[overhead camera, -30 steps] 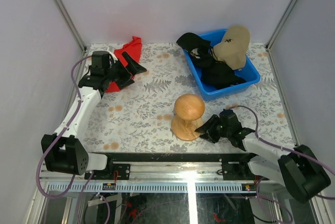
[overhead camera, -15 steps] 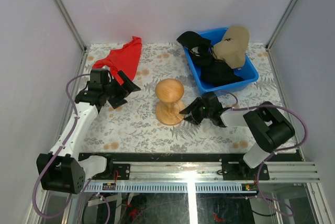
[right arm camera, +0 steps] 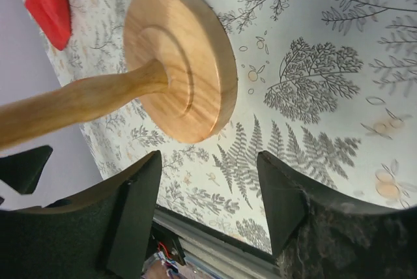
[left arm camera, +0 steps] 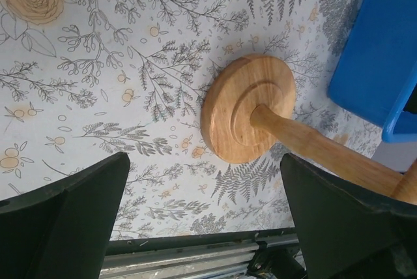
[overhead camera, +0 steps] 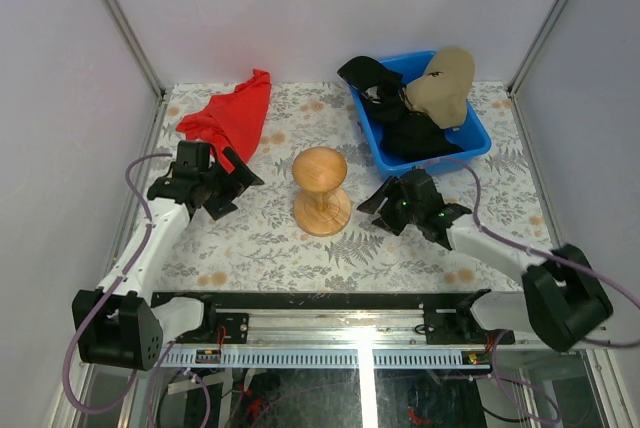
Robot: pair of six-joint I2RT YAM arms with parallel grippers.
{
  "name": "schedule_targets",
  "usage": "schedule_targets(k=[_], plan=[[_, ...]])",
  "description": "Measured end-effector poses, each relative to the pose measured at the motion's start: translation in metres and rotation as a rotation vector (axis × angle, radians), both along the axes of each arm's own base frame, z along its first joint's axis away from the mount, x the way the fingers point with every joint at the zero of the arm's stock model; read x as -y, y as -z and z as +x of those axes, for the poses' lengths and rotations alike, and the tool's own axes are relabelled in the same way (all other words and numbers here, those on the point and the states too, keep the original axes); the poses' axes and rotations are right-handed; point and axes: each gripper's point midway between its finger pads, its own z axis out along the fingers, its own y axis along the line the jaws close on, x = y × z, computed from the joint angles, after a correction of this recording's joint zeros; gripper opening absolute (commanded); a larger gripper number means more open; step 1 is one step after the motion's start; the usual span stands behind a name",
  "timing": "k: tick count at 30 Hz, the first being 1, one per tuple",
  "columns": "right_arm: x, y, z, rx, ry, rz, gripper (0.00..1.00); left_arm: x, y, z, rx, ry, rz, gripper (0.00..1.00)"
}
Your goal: Stack the hats
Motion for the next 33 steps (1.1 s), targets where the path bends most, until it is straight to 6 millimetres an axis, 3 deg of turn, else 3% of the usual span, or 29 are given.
schedule_targets(k=[4, 7, 13, 16, 19, 23, 27, 30, 33], plan=[[0.022, -0.031, -0.009, 0.086, -0.017, -0.087, 1.0, 0.002, -0.007, 0.009, 0.018, -0.011, -0.015, 1.0], [0.033, -0.056, -0.002, 0.146, -0.068, -0.215, 0.99, 0.007, -0.01, 0.023, 0.028, -0.002, -0.047, 0.94], [0.045, -0.167, 0.061, 0.477, -0.067, -0.399, 0.96, 0.017, -0.023, 0.041, 0.084, -0.011, -0.126, 0.93], [0.072, -0.21, 0.096, 0.557, -0.001, -0.455, 0.95, 0.023, -0.035, 0.047, 0.106, 0.009, -0.158, 0.93], [0.112, -0.24, 0.15, 0.582, 0.091, -0.528, 0.98, 0.029, -0.049, 0.06, 0.133, 0.055, -0.173, 0.94], [0.147, -0.24, 0.216, 0.534, 0.138, -0.618, 0.99, 0.032, -0.055, 0.061, 0.153, 0.085, -0.173, 0.95], [0.169, -0.218, 0.276, 0.486, 0.159, -0.665, 0.99, 0.037, -0.063, 0.062, 0.177, 0.126, -0.191, 0.96], [0.189, -0.188, 0.304, 0.432, 0.178, -0.686, 0.98, 0.039, -0.063, 0.062, 0.18, 0.144, -0.199, 0.97], [0.21, -0.166, 0.316, 0.388, 0.207, -0.699, 0.97, 0.04, -0.064, 0.062, 0.191, 0.158, -0.197, 0.99]])
